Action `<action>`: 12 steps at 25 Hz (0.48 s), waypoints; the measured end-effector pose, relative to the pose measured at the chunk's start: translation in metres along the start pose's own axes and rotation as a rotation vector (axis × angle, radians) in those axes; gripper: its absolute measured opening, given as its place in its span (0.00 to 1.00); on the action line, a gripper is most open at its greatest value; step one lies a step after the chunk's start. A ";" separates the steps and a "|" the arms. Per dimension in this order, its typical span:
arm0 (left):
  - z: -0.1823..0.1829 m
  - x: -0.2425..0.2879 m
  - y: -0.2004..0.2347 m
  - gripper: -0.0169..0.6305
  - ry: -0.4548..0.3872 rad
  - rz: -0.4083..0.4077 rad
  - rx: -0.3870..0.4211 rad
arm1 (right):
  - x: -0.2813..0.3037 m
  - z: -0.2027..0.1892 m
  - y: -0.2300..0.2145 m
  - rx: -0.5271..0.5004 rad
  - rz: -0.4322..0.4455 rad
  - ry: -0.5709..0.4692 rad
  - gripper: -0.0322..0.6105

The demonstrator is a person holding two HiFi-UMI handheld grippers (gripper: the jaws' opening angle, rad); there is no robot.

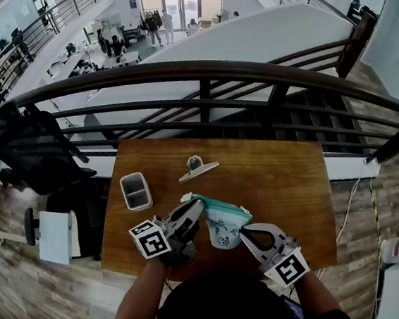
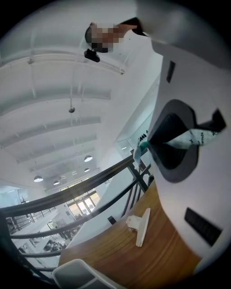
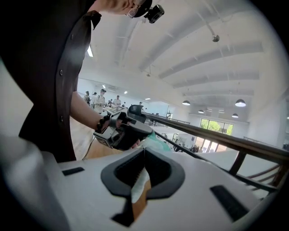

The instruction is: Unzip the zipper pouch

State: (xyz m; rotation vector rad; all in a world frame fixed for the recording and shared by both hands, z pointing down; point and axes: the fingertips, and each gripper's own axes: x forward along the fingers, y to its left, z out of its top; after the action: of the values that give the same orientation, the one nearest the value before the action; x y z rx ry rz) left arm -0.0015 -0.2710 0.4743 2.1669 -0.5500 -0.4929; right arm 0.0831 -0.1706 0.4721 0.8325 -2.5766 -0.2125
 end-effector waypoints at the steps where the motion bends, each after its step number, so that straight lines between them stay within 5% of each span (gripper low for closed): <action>1: -0.002 -0.002 -0.001 0.05 0.003 0.003 0.014 | 0.000 -0.005 -0.001 0.006 -0.007 0.006 0.05; 12: -0.050 -0.028 0.008 0.05 0.059 0.052 0.035 | 0.010 -0.079 0.004 0.121 -0.059 0.122 0.08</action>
State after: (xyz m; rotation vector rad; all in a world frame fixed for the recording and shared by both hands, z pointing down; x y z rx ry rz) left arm -0.0002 -0.2291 0.5142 2.1876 -0.5854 -0.3926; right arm 0.1080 -0.1743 0.5483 0.9358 -2.4724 -0.0215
